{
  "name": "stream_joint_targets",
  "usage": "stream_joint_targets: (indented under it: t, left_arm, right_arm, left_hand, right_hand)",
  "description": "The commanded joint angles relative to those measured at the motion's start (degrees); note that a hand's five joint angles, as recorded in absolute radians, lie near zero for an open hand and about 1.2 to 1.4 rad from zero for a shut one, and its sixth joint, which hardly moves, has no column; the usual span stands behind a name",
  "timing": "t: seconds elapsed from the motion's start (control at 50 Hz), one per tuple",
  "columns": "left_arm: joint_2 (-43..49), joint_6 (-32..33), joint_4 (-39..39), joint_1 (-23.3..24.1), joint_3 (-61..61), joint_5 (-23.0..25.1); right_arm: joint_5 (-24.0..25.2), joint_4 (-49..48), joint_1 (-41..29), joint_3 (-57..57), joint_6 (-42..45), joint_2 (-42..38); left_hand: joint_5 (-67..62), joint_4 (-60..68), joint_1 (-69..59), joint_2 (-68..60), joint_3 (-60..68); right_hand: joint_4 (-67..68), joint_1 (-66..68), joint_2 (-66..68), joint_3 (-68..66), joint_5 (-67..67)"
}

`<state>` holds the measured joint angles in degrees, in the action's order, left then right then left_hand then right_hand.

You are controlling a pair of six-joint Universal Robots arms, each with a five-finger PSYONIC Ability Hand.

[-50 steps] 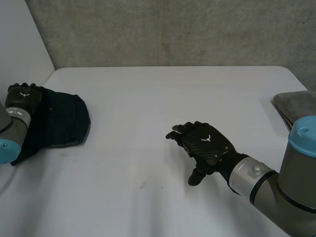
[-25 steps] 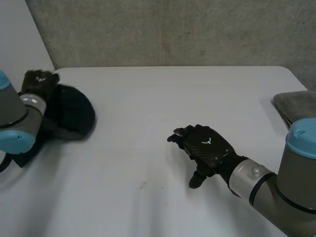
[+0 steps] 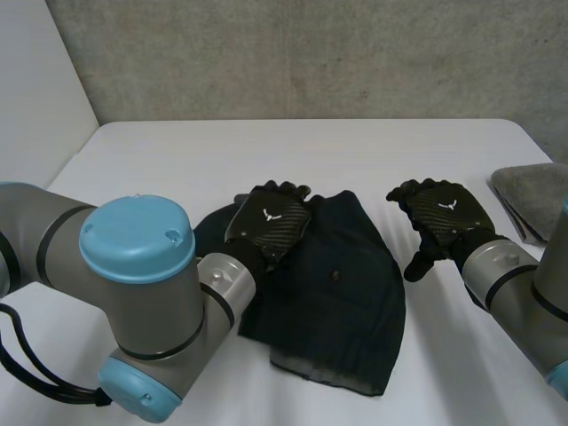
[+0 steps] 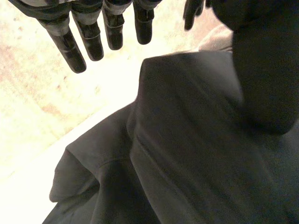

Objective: Fold the laundry.

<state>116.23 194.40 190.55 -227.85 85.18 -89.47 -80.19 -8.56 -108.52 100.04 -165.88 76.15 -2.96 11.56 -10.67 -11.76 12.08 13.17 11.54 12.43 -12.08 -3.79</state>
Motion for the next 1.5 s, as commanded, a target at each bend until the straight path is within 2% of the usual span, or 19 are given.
stream_joint_targets:
  t: [0.02, 0.14, 0.28, 0.36, 0.66, 0.8, 1.12, 1.2, 1.24, 1.28, 1.3, 1.32, 1.5]
  left_arm:
    - [-3.63, 0.01, -2.2, -6.73, 0.51, -2.11]
    - [-8.11, -0.6, -3.6, -10.51, 4.29, -1.93]
    - [-11.63, -0.69, -3.78, -14.02, 10.26, -2.28]
    - [-12.95, -0.69, -3.69, -14.2, 13.52, -1.93]
    - [-13.22, -2.36, -3.69, -13.76, 21.34, -1.76]
    - [-15.59, -4.91, -3.87, -13.59, 23.98, -1.67]
    - [-16.65, -5.44, -3.69, -14.47, 26.27, -1.4]
    - [-16.82, -5.44, -3.69, -14.38, 26.18, -1.49]
    - [-17.0, -5.44, -3.78, -14.55, 26.18, -1.49]
    - [-17.35, -5.44, -3.78, -14.64, 26.18, -1.49]
    - [-17.52, -5.44, -3.69, -14.73, 26.18, -1.49]
    - [-17.87, -5.44, -3.78, -14.73, 26.18, -1.49]
    - [-21.83, -5.44, -3.6, -16.4, 26.0, -1.49]
  right_arm:
    - [0.38, 0.39, -0.29, -1.07, 0.03, 0.05]
    - [2.05, 2.93, -0.64, -2.91, 1.43, 0.05]
    - [4.96, 15.84, -1.17, -6.43, 11.18, 0.58]
    - [5.66, 19.11, -0.99, -6.43, 13.65, 0.66]
    - [6.19, 20.87, -1.96, 1.47, 14.36, 3.04]
    - [7.86, 19.99, -5.56, 5.96, 14.54, 2.86]
    - [7.51, 9.0, -8.29, 10.62, 15.15, -0.03]
    - [7.15, 7.69, -8.73, 10.71, 16.47, -1.62]
    - [7.06, 6.72, -8.73, 10.88, 17.17, -2.06]
    - [7.06, 6.02, -8.73, 10.88, 17.35, -2.06]
    - [6.98, 5.32, -8.73, 10.71, 17.35, -1.89]
    - [6.89, 5.05, -8.73, 10.62, 17.35, -1.88]
    - [5.92, 3.64, -10.39, 5.71, 16.56, 0.31]
  left_hand:
    - [1.74, -0.34, -0.55, 0.53, -0.86]
    - [1.57, -0.17, -0.72, 0.36, -0.69]
    - [-0.61, 2.01, -2.9, -1.82, 1.49]
    - [-0.95, 2.35, -3.24, -2.16, 1.83]
    - [-8.69, 10.09, -10.98, -9.9, 9.57]
    - [-8.19, 9.58, -10.48, -9.39, 9.07]
    - [-7.51, 8.91, -9.8, -8.72, 8.39]
    - [-7.35, 8.74, -9.64, -8.55, 8.23]
    - [-7.35, 8.74, -9.64, -8.55, 8.23]
    - [-7.35, 8.74, -9.64, -8.55, 8.23]
    - [-7.35, 8.74, -9.64, -8.55, 8.23]
    - [-7.35, 8.74, -9.64, -8.55, 8.23]
    - [-6.84, 8.24, -9.13, -8.05, 7.72]
  right_hand:
    - [-3.17, -1.54, -2.43, 2.08, 3.79]
    - [-3.17, -1.54, -2.43, 2.08, 3.79]
    - [-3.17, -1.54, -2.43, 2.08, 3.79]
    - [-3.17, -1.54, -2.43, 2.08, 3.79]
    - [3.3, 4.94, 4.05, -4.4, -2.69]
    - [1.79, 3.42, 2.53, -2.89, -1.17]
    - [7.33, 8.97, 8.08, -8.43, -6.72]
    - [14.88, 16.52, 15.63, -15.98, -14.27]
    - [24.62, 26.26, 25.37, -25.72, -24.01]
    - [40.88, 42.52, 41.63, -41.98, -40.27]
    - [60.63, 62.26, 61.38, -61.73, -60.01]
    - [66.76, 68.4, 67.51, -67.86, -66.15]
    - [66.83, 68.46, 67.57, -67.92, -66.21]
